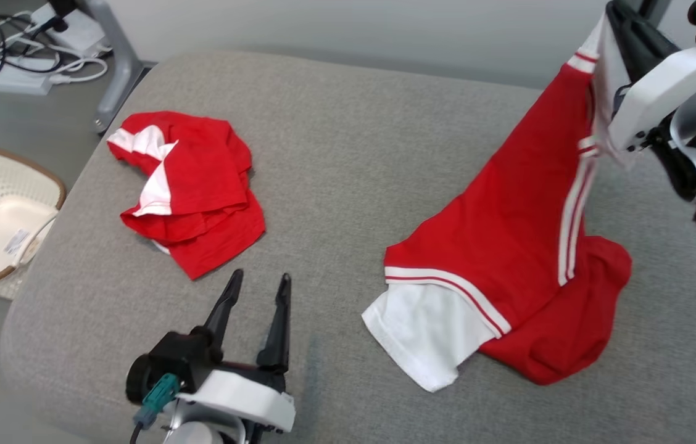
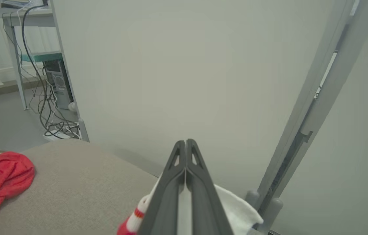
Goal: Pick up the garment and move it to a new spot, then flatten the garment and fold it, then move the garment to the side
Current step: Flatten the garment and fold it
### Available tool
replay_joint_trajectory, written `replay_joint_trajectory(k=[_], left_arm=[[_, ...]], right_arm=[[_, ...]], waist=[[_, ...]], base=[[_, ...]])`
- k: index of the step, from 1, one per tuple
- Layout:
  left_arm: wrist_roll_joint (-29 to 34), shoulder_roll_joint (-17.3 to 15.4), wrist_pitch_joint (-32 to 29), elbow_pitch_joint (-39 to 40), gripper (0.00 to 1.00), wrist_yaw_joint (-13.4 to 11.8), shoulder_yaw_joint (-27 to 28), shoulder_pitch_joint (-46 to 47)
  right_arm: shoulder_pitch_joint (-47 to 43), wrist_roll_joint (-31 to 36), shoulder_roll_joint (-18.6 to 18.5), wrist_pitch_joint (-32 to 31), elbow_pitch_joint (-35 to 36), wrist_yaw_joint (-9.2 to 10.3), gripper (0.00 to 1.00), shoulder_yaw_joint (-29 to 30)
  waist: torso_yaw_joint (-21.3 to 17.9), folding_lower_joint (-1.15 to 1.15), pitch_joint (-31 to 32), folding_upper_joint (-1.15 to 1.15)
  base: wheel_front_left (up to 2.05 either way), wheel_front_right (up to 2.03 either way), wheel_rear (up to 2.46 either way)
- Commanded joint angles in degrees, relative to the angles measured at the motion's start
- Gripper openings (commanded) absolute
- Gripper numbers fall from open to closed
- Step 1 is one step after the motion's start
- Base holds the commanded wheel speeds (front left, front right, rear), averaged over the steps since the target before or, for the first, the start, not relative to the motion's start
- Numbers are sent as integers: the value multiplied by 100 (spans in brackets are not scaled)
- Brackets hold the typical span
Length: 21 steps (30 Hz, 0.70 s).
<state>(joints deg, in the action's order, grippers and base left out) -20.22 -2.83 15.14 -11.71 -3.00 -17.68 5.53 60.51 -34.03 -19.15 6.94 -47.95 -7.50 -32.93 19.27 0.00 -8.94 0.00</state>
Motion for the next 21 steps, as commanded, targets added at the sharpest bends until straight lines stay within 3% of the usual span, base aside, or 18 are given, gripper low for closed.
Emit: replay_joint_trajectory(k=[1, 3, 9, 10, 11, 12, 21], left_arm=[[-41, -12, 1, 14, 100, 40, -98, 217], [-141, -16, 1, 51, 100, -14, -319, 338], [-392, -13, 1, 144, 100, -165, -655, 443], [-413, -15, 0, 143, 100, -183, -678, 441], [-444, -14, 1, 150, 100, -207, -703, 441], [-459, -15, 1, 157, 100, -211, -717, 444], [-446, -17, 1, 220, 100, -264, -632, 570]], right_arm=[[247, 199, -107, 114, -320, 2, 0, -171], [569, 448, -187, 272, -887, 2, 0, -429], [1156, 493, -248, 619, -1740, 2, 0, -337], [1247, 598, -265, 663, -1871, 2, 21, -349], [1339, 685, -253, 702, -1993, 2, 87, -359], [1360, 713, -180, 709, -2136, 2, 100, -350], [1123, 732, 207, 746, -2343, 2, 100, -534]], waist=[[259, 0, -224, 0], [518, 0, -391, 0], [890, 0, -684, 0], [916, 0, -723, 0], [934, 0, -760, 0], [946, 0, -782, 0], [549, 0, -707, 0]], base=[[0, 0, 0], [0, 0, 0], [0, 0, 0], [0, 0, 0], [0, 0, 0], [0, 0, 0], [0, 0, 0]])
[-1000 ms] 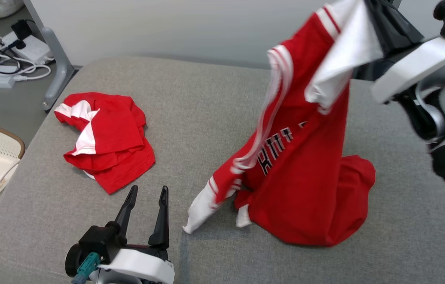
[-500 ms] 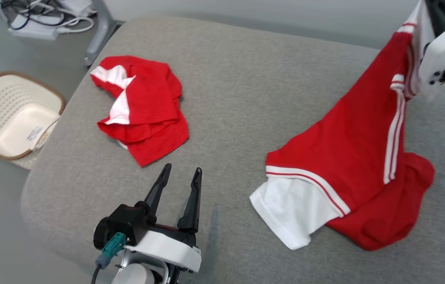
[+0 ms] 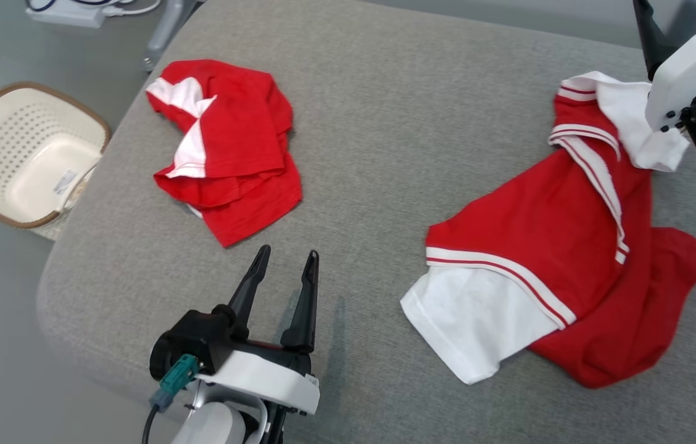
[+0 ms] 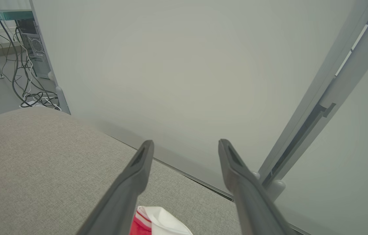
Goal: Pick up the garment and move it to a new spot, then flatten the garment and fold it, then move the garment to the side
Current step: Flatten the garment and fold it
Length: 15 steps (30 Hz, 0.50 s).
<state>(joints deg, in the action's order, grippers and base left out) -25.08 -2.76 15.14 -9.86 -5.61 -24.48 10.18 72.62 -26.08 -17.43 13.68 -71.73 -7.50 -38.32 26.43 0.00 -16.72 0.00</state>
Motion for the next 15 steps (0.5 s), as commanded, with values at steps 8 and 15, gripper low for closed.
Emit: replay_joint_trajectory(k=[8, 15], left_arm=[[266, -23, 1, 100, 100, 67, 296, 238], [342, -21, 1, 200, 100, 79, 740, 261]], right_arm=[[-717, -508, 121, 160, 1098, 2, 100, 148], [-2128, -469, -53, 159, 3083, 2, 100, 842]], waist=[[-930, 0, 418, 0], [-1767, 0, 695, 0]], base=[[0, 0, 0], [0, 0, 0]])
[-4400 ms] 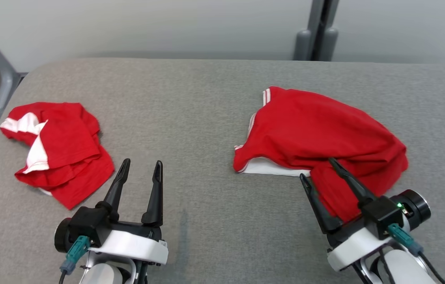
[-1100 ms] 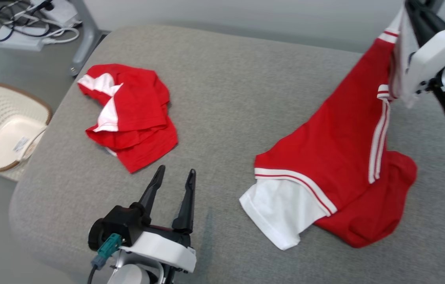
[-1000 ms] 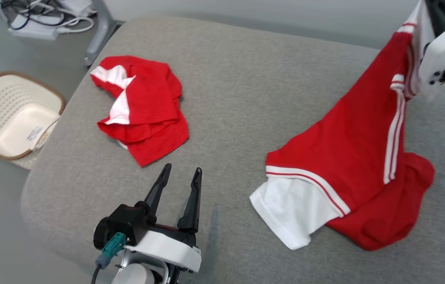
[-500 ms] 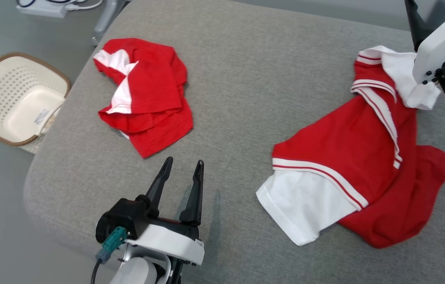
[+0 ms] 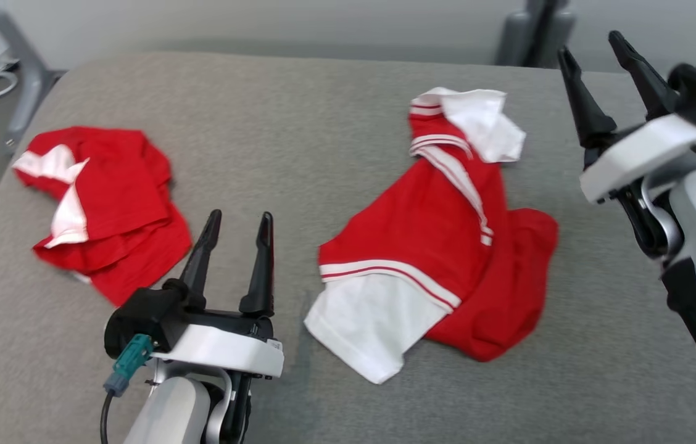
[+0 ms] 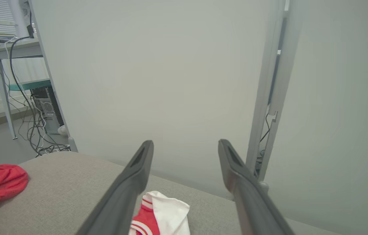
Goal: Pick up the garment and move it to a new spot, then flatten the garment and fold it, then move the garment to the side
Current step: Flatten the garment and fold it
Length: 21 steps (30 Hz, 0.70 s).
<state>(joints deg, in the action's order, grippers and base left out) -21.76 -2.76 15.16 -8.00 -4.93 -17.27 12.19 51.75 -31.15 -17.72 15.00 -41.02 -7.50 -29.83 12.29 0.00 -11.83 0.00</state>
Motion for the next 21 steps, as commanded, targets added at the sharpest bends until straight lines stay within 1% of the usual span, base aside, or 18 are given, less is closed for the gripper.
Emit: replay_joint_trajectory(k=[1, 4, 7, 11, 16, 18, 21], left_arm=[[17, -25, 0, 23, 100, 27, 66, 56], [61, -21, 0, 46, 100, 59, 181, 11], [92, -27, 0, 38, 100, 91, 222, -65], [121, -24, -1, 31, 100, 96, 259, -136], [130, -24, 0, -47, 100, 126, 205, -180], [106, -22, 0, -66, 100, 137, 116, -144], [122, -24, 0, -170, 100, 163, -101, 50]], right_arm=[[-267, 167, -36, 26, 257, 1, 100, 142], [-1012, 463, 38, 25, 971, 1, 100, 722], [-1770, 984, 24, 16, 1635, 2, 100, 1051], [-2650, 1364, 275, 14, 2282, 1, 100, 1655], [-3324, 1646, 697, 15, 2872, 2, 100, 2252], [-3487, 1712, 855, 15, 3053, 1, 100, 2395], [-3629, 1886, 993, 15, 3253, 2, 100, 2489]], waist=[[-447, 0, 241, 0], [-705, 0, 345, 0], [-894, 0, 440, 0], [-1127, 0, 482, 0], [-1332, 0, 456, 0], [-1426, 0, 381, 0], [-1585, 0, 209, 0]], base=[[0, 0, 0], [0, 0, 0], [0, 0, 0], [0, 0, 0], [0, 0, 0], [0, 0, 0], [0, 0, 0]])
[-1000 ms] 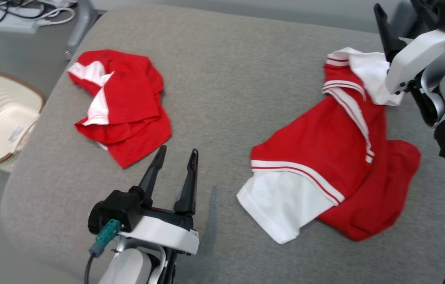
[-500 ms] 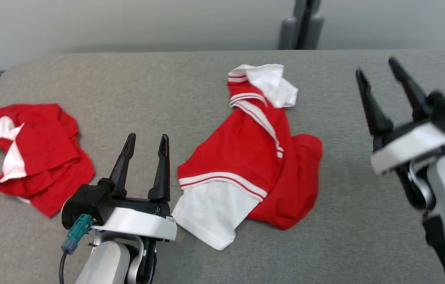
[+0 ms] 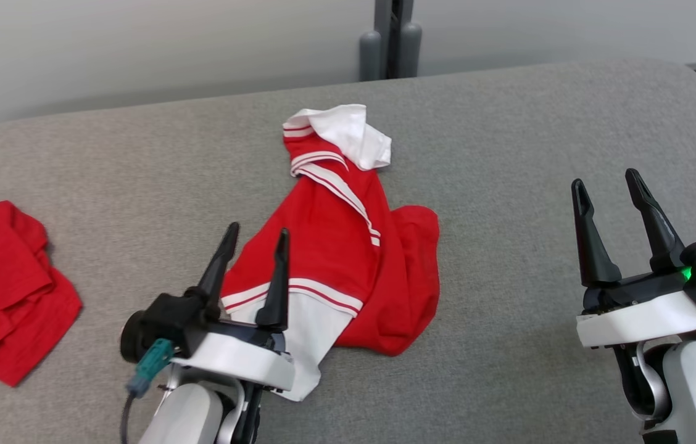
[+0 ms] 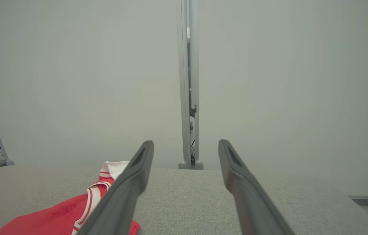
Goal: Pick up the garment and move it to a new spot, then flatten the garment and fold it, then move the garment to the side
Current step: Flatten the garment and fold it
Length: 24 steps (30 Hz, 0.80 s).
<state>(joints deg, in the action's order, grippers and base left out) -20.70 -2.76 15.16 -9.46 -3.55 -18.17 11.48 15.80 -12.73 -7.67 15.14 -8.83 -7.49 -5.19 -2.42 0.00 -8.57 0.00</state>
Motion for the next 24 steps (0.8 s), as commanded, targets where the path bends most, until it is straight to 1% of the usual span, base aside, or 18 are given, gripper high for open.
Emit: replay_joint_trajectory(k=[1, 4, 8, 9, 14, 18, 21, 22, 23, 24], left_arm=[[56, -24, 0, -118, 100, 33, -110, 187], [84, -24, -1, -574, 100, -82, -421, 488], [-36, -27, -37, -1359, 100, -144, -912, 991], [-36, -27, -37, -1359, 100, -144, -912, 991], [-244, -27, -194, -2141, 100, -236, -1332, 1563], [-458, -28, -233, -2533, 100, -305, -1534, 1863], [-618, -27, -244, -2738, 100, -302, -1638, 2000], [-700, -27, -275, -2798, 100, -258, -1667, 2032], [-779, -27, -289, -2845, 91, -215, -1686, 2063], [-842, -26, -296, -2884, 0, -188, -1709, 2107]], right_arm=[[-68, 82, 27, 1, 79, 0, 100, 39], [-72, 121, 140, 1, 168, 0, 100, 91], [4, 139, 236, 1, 210, 0, 100, 154], [4, 139, 236, 1, 210, 0, 100, 154], [40, 120, 336, 1, 238, 0, 100, 254], [63, 99, 394, 1, 235, 0, 100, 314], [68, 102, 418, 1, 225, 0, 100, 338], [67, 110, 429, 1, 226, 0, 100, 341], [63, 122, 437, 1, 231, 0, 100, 344], [55, 134, 440, 1, 235, 0, 100, 350]], waist=[[-172, 0, -177, 0], [-370, 0, -376, 0], [-616, 0, -610, 0], [-616, 0, -610, 0], [-873, 0, -808, 0], [-1000, 0, -906, 0], [-1062, 0, -945, 0], [-1075, 0, -954, 0], [-1087, 0, -960, 0], [-1093, 0, -966, 0]], base=[[0, 0, 0], [0, 0, 0], [0, 0, 0], [0, 0, 0], [0, 0, 0], [0, 0, 0], [0, 0, 0], [0, 0, 0], [0, 0, 0], [0, 0, 0]])
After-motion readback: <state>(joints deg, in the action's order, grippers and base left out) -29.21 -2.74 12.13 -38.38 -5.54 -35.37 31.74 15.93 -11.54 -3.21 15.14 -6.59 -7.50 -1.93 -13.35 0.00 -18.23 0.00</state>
